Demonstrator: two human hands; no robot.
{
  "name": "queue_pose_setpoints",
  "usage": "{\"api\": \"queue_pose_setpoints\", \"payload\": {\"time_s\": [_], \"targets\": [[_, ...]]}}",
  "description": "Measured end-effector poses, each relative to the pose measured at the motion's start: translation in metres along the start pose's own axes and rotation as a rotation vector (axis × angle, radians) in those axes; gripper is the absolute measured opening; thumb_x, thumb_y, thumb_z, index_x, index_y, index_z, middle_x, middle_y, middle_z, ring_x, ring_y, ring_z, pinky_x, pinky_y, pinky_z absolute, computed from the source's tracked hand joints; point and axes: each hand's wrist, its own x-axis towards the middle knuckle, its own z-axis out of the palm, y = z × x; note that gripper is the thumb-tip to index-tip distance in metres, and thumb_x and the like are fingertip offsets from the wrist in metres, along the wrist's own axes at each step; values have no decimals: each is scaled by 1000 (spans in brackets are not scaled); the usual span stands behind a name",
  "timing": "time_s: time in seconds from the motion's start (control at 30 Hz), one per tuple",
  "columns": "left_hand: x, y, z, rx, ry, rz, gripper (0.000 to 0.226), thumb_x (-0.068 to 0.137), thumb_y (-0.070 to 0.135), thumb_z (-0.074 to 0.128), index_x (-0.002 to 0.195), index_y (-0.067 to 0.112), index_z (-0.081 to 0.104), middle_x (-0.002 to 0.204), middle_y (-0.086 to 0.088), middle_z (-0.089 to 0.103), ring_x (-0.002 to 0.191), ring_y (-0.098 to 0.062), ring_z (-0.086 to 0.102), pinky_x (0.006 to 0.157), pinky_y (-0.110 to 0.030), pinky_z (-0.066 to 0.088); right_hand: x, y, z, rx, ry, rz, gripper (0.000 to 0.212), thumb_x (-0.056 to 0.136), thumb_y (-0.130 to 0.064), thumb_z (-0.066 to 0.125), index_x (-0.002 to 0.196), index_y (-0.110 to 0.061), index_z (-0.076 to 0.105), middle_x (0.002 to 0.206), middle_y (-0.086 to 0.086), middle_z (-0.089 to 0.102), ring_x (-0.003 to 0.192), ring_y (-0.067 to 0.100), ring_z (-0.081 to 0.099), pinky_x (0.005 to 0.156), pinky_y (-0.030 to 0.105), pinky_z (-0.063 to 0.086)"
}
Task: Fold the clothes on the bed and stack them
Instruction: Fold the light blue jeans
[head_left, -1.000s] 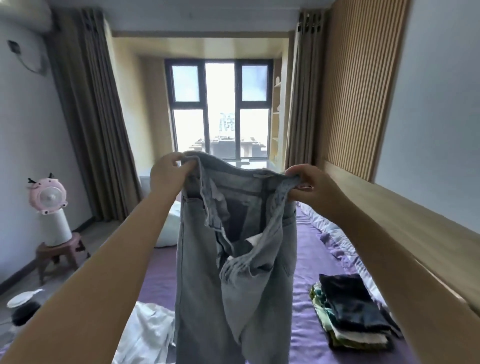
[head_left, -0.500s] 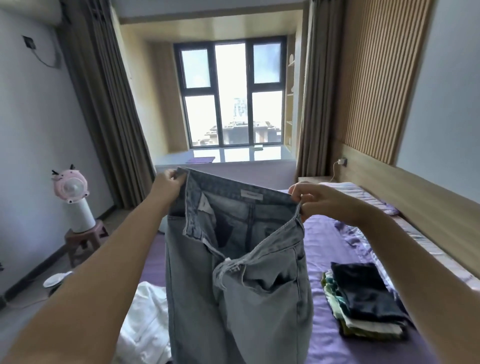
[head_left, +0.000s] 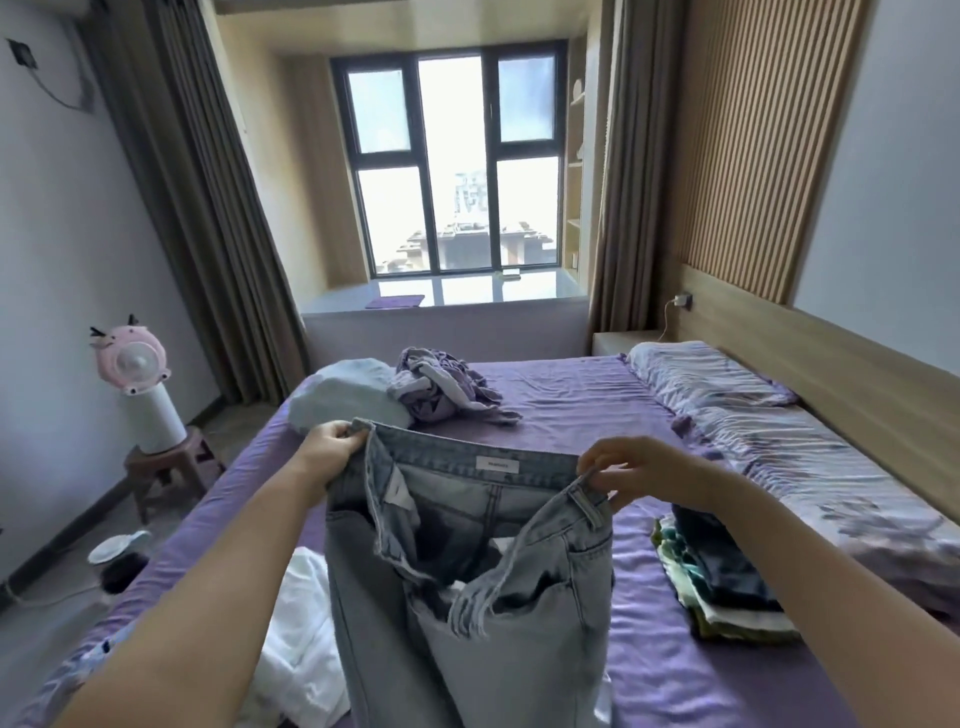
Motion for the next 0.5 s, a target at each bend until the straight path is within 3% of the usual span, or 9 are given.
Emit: {"api": "queue_pose_setpoints", "payload": {"time_s": [0.07,0.13,0.2,0.3,0.4,0.5], "targets": [[-4,-17,5,0,-32,-40,12,96,9,53,88,4,61,79,-10,63,67,-17,60,67,-30,51,1,10,8,-149,-46,28,21,93,6,49,103,-4,65,90,3,63,76,7,63,68,19,53],[-7,-30,11,1,-26,-66,11,97,10,53,92,2,60,82,-11,62,73,-21,57,73,-35,49,2,18,15,-336,-109,14,30,92,11,45,88,-12,63,88,0,55,74,9,56,70,19,48],[-9,-43,16,2,1,-96,15,97,10,53,85,5,61,80,-9,62,72,-21,56,70,-33,48,1,32,18,-526,-90,-12,33,89,10,47,75,-18,57,88,-1,49,76,15,52,75,25,45],[-14,-64,24,4,-3,-163,16,97,11,54,83,8,61,77,-8,63,68,-20,58,63,-30,50,-8,59,20,-531,-89,37,31,87,-3,54,67,-26,55,88,-5,50,75,13,52,77,27,42],[-18,-86,38,20,-1,-222,15,96,11,54,83,8,60,77,-8,62,66,-19,58,60,-28,51,-18,85,26,-503,-265,111,11,81,-24,68,87,-28,59,102,-8,48,87,5,54,81,18,44],[-22,-106,50,41,21,-267,9,96,10,55,89,5,60,76,-8,61,59,-15,61,58,-27,52,-21,110,30,-596,-339,87,43,78,-30,76,113,-16,57,115,-1,41,102,16,52,94,26,45]]}}
